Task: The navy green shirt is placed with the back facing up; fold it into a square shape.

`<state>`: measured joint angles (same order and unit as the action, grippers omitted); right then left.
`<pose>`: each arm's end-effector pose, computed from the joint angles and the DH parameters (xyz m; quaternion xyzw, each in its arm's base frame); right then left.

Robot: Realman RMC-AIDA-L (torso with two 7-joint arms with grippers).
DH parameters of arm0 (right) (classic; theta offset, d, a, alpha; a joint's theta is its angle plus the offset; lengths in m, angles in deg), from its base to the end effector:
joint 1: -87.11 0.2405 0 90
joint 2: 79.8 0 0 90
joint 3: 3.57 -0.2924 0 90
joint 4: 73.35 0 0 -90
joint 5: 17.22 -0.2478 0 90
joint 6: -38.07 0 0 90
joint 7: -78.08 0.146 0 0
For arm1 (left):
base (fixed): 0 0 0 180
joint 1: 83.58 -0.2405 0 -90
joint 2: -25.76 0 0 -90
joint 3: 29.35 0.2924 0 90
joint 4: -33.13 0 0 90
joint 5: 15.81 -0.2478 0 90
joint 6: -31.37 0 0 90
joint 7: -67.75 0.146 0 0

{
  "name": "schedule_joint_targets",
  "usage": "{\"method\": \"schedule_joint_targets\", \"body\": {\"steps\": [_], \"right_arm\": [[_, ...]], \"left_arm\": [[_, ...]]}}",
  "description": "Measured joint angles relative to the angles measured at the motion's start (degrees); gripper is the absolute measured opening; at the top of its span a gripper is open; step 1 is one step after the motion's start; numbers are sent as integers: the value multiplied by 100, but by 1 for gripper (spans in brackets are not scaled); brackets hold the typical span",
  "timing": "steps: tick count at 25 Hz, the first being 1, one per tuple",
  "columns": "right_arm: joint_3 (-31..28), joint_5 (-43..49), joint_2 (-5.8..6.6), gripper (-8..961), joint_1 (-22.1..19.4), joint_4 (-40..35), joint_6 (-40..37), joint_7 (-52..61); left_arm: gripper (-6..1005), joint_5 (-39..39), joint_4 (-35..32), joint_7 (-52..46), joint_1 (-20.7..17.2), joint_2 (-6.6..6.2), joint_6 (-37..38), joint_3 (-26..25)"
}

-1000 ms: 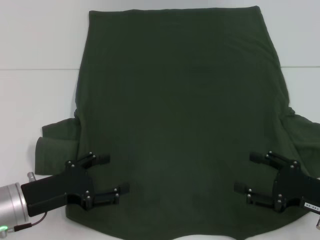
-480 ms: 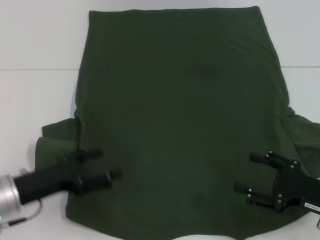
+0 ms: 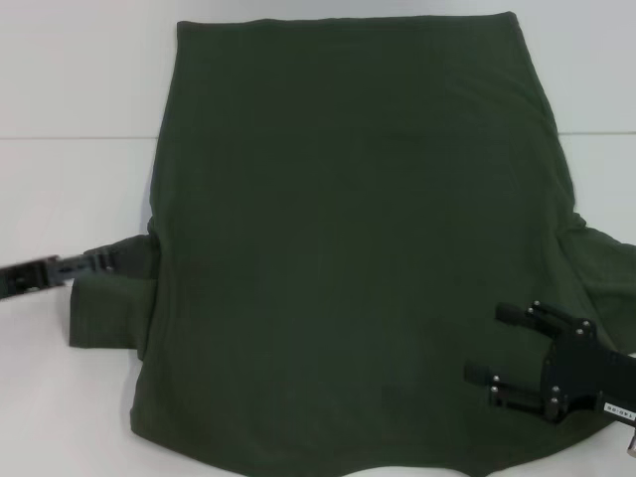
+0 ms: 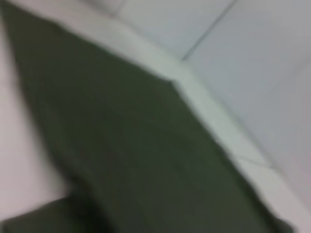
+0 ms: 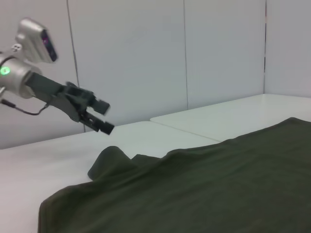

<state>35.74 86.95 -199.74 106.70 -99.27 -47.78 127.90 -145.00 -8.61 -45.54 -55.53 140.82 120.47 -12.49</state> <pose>0.3747 0.3037 -0.0525 -0.9207 0.1539 0.2712 0.2348 -0.3905 0.3629 0.0665 -0.7780 -0.5365 -0.2590 0.1993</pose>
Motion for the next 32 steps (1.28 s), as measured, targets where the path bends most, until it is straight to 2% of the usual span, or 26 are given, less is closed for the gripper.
{"method": "schedule_joint_targets", "body": {"steps": [3,6,20,29,32], "right_arm": [[12,1,-1,891,0,0,0,3],[13,2,-2,890,0,0,0,11],[14,-3,-2,892,19,0,-7,28],[7,-9,6,892,27,0,-1,28],[6,-11,7,892,26,0,0,28]], "left_arm": [[947,-718,-56,-619,198,-129,-525,-127],[948,-936,-35,-737,265,-161,-849,-128],[943,-1023,410,-518,266,-95,-1540,142],[937,-991,487,-497,301,-72,-1514,272],[936,-1009,488,-464,337,-57,-1477,495]]}}
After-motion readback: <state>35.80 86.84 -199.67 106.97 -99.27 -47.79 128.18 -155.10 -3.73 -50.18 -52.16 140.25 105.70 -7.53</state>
